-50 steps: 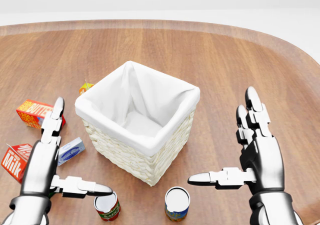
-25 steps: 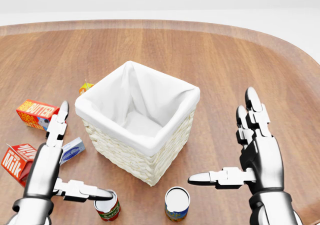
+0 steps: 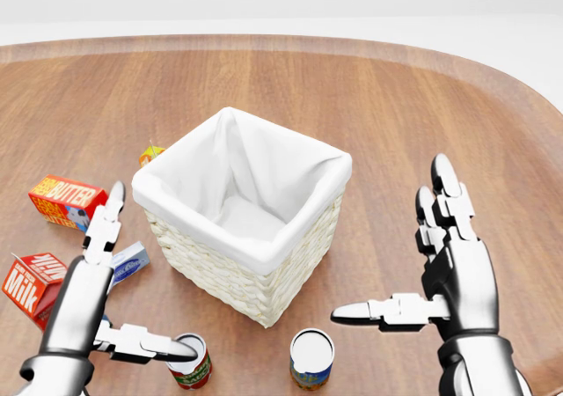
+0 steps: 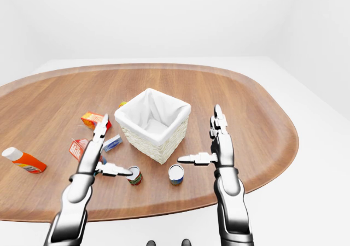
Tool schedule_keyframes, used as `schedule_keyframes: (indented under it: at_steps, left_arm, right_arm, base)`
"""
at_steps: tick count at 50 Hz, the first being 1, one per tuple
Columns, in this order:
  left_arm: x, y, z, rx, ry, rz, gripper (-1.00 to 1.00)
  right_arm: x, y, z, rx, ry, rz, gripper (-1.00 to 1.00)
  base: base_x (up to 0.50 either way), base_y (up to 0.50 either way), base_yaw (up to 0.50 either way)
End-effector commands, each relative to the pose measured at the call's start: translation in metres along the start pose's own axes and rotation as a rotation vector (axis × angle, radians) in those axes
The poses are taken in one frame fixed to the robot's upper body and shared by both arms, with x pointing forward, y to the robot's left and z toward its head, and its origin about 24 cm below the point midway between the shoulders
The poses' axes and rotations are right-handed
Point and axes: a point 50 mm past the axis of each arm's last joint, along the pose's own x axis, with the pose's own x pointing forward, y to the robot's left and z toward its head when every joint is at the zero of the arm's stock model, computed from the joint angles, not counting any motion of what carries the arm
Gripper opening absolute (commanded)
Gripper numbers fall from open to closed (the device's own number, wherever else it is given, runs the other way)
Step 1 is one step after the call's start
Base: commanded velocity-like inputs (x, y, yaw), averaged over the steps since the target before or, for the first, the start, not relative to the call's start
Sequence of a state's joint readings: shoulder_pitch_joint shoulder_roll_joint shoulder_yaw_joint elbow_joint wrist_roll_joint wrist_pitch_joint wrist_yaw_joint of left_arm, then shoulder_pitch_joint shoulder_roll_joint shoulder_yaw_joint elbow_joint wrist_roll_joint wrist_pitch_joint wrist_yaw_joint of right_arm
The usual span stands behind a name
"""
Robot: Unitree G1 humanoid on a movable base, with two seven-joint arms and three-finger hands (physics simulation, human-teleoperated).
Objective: Pick up the tomato sauce, and put it in the basket.
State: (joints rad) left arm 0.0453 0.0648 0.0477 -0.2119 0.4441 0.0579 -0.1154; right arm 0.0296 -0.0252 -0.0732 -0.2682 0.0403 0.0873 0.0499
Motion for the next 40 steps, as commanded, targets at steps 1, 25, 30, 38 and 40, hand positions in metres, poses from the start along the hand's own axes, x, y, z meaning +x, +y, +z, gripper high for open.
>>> schedule_keyframes:
  at_steps: [1, 25, 30, 38, 40]
  left_arm:
    - [-0.0047, -0.0011, 0.0008, 0.030, -0.004, -0.008, 1.00]
    - [-0.0056, -0.0038, -0.0010, 0.100, -0.021, 0.005, 1.00]
    - [-0.0057, -0.0046, -0.0011, 0.119, -0.023, 0.004, 1.00]
    - [-0.0064, -0.0088, -0.0044, 0.158, -0.024, -0.004, 1.00]
    - [-0.0064, -0.0102, -0.0059, 0.172, -0.024, -0.008, 1.00]
  right_arm:
    - [0.0003, -0.0005, -0.0011, 0.000, 0.005, -0.003, 1.00]
    - [0.0004, -0.0002, -0.0026, 0.001, 0.011, -0.002, 1.00]
    - [0.0006, 0.0000, -0.0027, 0.001, 0.011, -0.001, 1.00]
    - [0.0007, 0.0000, -0.0038, 0.001, 0.016, -0.001, 1.00]
    - [0.0008, -0.0002, -0.0033, 0.001, 0.014, -0.001, 1.00]
  base:
    - [0.00, 0.00, 0.00]
    - [0.00, 0.00, 0.00]
    - [0.00, 0.00, 0.00]
    - [0.00, 0.00, 0.00]
    - [0.00, 0.00, 0.00]
